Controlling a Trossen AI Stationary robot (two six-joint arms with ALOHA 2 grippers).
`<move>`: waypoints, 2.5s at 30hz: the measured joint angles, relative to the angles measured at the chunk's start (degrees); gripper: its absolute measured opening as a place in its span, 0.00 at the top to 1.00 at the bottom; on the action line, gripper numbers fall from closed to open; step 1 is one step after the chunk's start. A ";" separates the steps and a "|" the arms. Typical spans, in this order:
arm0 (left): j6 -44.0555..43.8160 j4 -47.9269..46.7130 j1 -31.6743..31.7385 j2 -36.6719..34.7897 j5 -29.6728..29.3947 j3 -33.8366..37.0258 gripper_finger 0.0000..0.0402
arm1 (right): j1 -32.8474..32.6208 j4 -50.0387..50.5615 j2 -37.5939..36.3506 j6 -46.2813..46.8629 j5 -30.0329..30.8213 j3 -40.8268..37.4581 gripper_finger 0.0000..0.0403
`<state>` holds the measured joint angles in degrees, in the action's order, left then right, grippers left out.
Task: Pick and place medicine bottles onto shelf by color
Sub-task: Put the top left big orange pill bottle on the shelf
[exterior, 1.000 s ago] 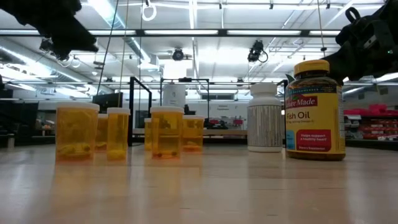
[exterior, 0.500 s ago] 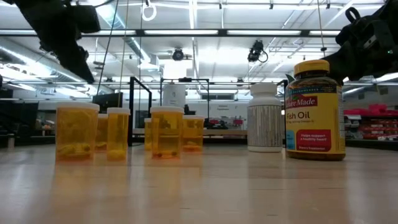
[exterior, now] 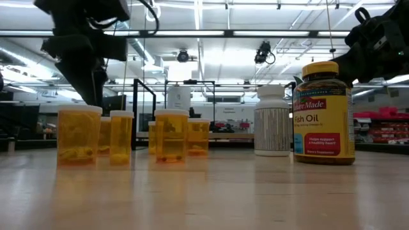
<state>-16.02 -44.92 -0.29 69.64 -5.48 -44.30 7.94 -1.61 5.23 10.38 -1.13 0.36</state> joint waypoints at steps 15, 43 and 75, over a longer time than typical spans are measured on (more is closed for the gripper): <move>8.97 0.07 3.49 15.12 1.47 -5.43 0.22 | -0.01 -0.49 0.00 -0.01 0.01 0.00 0.86; 9.63 -0.19 3.49 19.74 2.26 -6.90 0.50 | 0.00 -0.48 0.00 0.00 0.01 0.01 0.86; 35.72 -6.47 27.12 27.65 1.89 -45.70 0.48 | 0.00 -0.50 0.00 -0.01 0.01 0.01 0.86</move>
<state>19.71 -51.39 26.83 97.29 -3.59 -90.00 7.94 -2.10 5.23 10.37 -1.13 0.37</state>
